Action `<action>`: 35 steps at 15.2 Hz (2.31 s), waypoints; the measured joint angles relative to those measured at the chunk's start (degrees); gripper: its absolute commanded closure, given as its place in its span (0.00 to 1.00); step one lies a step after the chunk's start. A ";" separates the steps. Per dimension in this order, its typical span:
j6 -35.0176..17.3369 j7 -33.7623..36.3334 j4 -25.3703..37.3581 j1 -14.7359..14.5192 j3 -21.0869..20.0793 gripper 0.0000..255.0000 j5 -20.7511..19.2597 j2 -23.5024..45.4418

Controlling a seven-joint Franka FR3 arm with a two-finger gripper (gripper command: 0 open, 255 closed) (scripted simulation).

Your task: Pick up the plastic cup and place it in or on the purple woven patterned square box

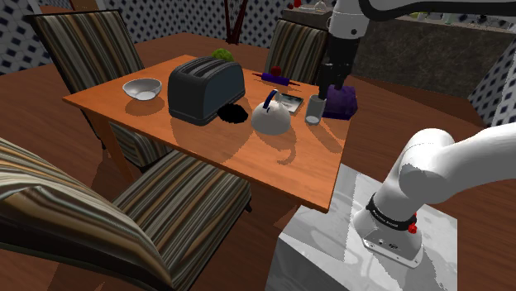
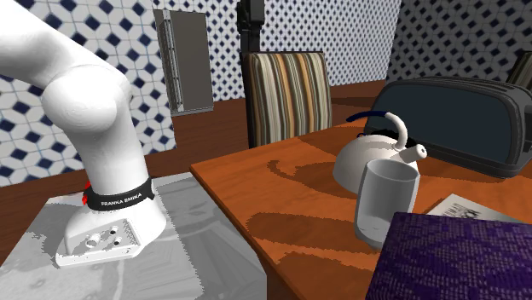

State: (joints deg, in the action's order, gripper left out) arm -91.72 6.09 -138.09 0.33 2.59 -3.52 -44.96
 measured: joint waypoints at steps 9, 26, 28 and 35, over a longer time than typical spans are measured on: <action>-8.55 -5.98 1.18 2.80 7.60 0.00 -3.08 9.70; -25.01 -23.33 15.78 6.51 23.06 0.00 3.83 42.65; -26.10 -24.86 17.16 6.97 23.65 0.00 5.43 45.61; -30.67 -26.53 15.42 7.36 23.86 0.00 7.26 48.87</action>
State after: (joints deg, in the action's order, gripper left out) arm -122.39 -20.44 -122.67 7.69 26.46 3.74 3.91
